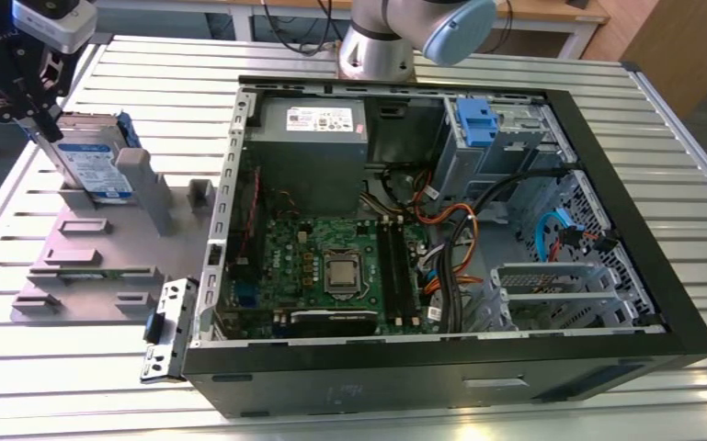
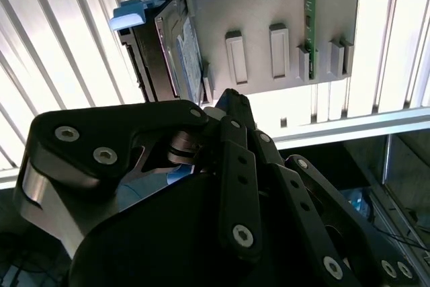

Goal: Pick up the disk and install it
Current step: 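Pick up the disk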

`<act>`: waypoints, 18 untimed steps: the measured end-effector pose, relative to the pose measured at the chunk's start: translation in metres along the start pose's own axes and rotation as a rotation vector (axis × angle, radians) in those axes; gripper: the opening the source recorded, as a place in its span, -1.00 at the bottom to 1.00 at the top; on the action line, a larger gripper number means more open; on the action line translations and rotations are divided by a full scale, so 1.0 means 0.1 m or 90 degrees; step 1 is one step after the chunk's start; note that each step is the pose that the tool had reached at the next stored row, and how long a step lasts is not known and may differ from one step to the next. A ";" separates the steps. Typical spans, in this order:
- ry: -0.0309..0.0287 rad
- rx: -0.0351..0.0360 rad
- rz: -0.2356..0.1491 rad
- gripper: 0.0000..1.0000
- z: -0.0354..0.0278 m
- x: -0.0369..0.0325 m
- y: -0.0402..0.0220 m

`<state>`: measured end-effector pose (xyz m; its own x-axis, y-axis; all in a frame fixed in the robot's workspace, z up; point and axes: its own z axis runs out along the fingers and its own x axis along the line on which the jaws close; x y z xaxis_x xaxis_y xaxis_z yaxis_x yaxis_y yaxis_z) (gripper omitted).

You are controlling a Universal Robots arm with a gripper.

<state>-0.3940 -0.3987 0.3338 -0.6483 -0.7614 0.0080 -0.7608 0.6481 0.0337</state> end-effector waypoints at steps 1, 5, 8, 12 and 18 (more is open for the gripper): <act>0.0000 0.0000 -0.001 -0.79 0.000 0.000 0.000; 0.0002 0.0001 -0.006 -0.79 0.000 0.000 0.000; 0.0003 0.0001 -0.010 -0.79 0.000 0.000 0.000; 0.0005 0.0001 -0.015 -0.79 0.000 0.000 0.000; 0.0007 0.0002 -0.022 -0.79 0.000 0.000 0.000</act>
<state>-0.3940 -0.3987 0.3338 -0.6213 -0.7835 0.0080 -0.7829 0.6212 0.0337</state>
